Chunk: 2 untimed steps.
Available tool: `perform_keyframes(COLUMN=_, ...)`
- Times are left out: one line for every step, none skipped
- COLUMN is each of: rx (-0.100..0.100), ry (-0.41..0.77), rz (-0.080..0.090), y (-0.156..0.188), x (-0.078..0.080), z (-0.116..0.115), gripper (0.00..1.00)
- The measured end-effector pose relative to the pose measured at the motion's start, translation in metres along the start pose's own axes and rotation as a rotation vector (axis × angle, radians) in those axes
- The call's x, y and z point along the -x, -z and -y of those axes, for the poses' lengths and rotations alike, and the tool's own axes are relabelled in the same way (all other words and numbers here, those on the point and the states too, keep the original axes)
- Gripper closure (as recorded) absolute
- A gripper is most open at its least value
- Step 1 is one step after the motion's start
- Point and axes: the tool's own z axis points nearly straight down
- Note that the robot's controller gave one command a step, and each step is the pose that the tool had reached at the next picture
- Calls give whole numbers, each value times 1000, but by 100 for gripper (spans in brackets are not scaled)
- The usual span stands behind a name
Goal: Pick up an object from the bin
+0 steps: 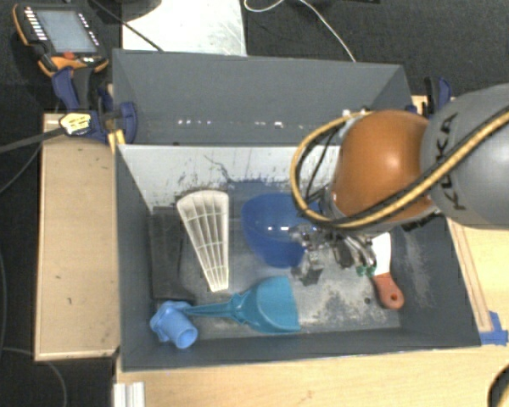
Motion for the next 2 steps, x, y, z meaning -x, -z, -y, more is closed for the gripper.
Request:
perform_keyframes(rx=0, ry=36, rz=1, y=26, x=0, z=-4, gripper=100)
perform_keyframes(rx=0, ry=69, rz=5, y=51, x=12, z=-6, gripper=100)
